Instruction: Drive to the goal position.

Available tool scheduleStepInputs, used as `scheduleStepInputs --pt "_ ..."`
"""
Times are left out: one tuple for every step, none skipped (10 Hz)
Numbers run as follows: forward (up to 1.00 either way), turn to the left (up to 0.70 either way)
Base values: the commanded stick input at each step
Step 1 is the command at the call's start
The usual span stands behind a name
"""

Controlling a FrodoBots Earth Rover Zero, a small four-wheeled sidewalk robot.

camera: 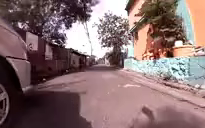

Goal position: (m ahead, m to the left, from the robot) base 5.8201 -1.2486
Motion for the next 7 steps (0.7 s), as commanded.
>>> scheduleStepInputs --pt "0.7 0.0" --pt "0.7 0.0" --pt "0.7 0.2" --pt "0.7 0.23" --pt "0.7 0.0" --pt "0.7 0.0" --pt "0.7 0.0"
